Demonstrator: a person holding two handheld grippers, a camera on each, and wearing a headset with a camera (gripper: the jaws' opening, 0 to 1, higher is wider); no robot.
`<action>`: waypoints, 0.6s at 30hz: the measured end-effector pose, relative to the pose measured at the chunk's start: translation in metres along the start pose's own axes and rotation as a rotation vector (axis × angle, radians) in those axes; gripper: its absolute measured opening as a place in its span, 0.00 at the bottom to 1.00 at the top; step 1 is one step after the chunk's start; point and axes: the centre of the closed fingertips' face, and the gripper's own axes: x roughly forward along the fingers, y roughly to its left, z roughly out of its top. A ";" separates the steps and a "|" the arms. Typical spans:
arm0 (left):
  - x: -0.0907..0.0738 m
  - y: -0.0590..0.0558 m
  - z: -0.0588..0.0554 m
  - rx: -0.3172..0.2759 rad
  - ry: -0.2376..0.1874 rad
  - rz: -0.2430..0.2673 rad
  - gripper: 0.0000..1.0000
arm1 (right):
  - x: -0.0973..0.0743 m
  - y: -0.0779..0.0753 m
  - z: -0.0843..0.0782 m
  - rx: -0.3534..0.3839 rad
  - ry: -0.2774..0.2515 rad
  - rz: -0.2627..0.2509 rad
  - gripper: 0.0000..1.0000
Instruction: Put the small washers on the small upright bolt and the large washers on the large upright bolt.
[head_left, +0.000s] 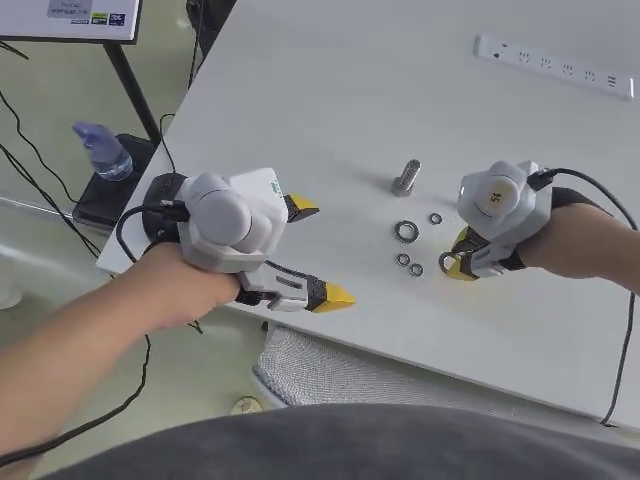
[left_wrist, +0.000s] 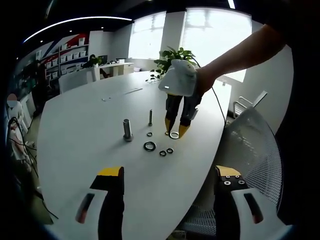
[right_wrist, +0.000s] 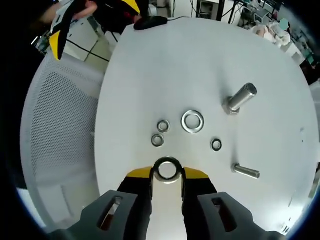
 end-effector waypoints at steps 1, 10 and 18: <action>0.000 0.000 0.000 -0.001 -0.001 0.000 0.73 | -0.003 -0.001 0.001 -0.003 -0.001 -0.001 0.21; 0.000 0.003 0.002 0.002 -0.002 0.002 0.72 | -0.024 -0.015 0.010 -0.009 0.008 -0.007 0.21; 0.002 0.003 0.004 0.003 -0.004 -0.003 0.73 | -0.033 -0.030 0.015 -0.008 0.004 -0.002 0.21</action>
